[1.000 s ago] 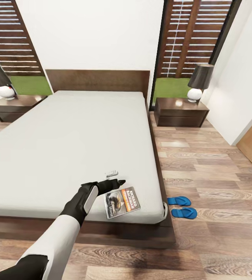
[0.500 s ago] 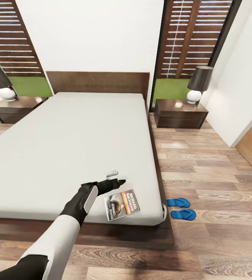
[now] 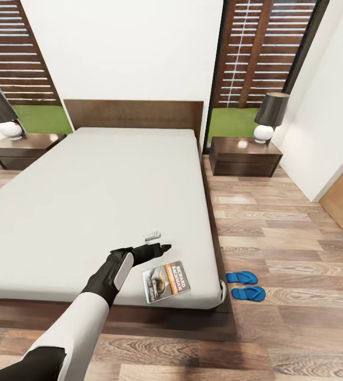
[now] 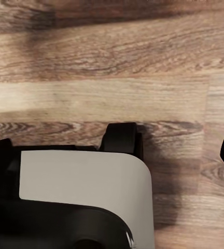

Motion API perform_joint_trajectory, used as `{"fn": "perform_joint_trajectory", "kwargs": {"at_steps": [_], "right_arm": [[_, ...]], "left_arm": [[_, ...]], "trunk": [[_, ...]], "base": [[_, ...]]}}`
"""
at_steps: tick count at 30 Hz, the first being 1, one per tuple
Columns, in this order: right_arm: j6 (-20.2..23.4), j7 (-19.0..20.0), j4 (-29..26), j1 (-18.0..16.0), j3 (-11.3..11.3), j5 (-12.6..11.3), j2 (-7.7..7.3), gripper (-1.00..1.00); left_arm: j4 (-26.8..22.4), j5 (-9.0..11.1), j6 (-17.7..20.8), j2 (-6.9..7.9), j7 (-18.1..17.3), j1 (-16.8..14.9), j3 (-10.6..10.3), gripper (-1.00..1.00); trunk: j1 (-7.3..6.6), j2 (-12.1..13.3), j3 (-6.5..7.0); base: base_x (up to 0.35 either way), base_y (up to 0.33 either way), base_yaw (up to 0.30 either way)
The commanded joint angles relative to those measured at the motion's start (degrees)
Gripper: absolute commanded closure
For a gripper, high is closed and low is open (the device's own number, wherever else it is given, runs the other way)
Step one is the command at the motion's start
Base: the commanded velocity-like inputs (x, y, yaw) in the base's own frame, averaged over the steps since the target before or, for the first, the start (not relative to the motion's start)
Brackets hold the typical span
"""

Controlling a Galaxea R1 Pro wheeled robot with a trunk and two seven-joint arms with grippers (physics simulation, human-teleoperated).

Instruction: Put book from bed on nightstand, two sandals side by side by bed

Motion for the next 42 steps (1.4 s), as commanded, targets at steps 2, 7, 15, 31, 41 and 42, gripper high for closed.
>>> {"fn": "perform_joint_trajectory", "kwargs": {"at_steps": [2, 7, 15, 31, 41, 42], "right_arm": [[-0.1, 0.1, 0.2, -0.1, -0.5, 0.6, -0.04, -1.0], [-0.1, 0.0, 0.2, -0.1, -0.5, 0.6, -0.04, -1.0], [-0.1, -0.1, 0.2, -0.1, -0.4, 0.6, 0.01, -1.0], [-0.1, -0.1, 0.2, -0.1, -0.5, 0.6, -0.04, -1.0], [-0.1, -0.1, 0.2, -0.1, -0.5, 0.6, -0.04, -1.0], [-0.1, -0.1, 0.2, -0.1, -0.5, 0.6, -0.04, -1.0]], "left_arm": [[0.0, 0.4, 0.4, -0.02, -0.1, 0.0, 0.1, -1.0], [0.2, 0.6, 0.5, -0.02, -1.2, 0.0, 0.1, -1.0], [0.1, 1.2, 0.7, -0.02, -2.1, 0.0, 0.1, -1.0], [2.6, 2.1, 1.0, 4.99, -19.3, 0.2, 0.2, -1.0], [6.2, 1.8, 0.8, 9.03, -38.5, 3.4, -0.1, -1.0], [6.3, 1.8, 0.8, 9.15, -39.4, 3.8, -0.1, -1.0]], "trunk": [[-0.45, 0.8, 0.32], [-1.55, 2.8, 1.22], [-3.3, 6.0, 2.66], [-6.82, 12.4, 5.53], [-9.01, 16.4, 7.32], [-9.23, 16.8, 7.5]], "base": [[0.0, 0.0, 0.0], [0.0, 0.0, 0.0], [0.0, 0.0, 0.0], [0.0, 0.0, 0.0], [0.0, 0.0, 0.0], [0.0, 0.0, 0.0]]}}
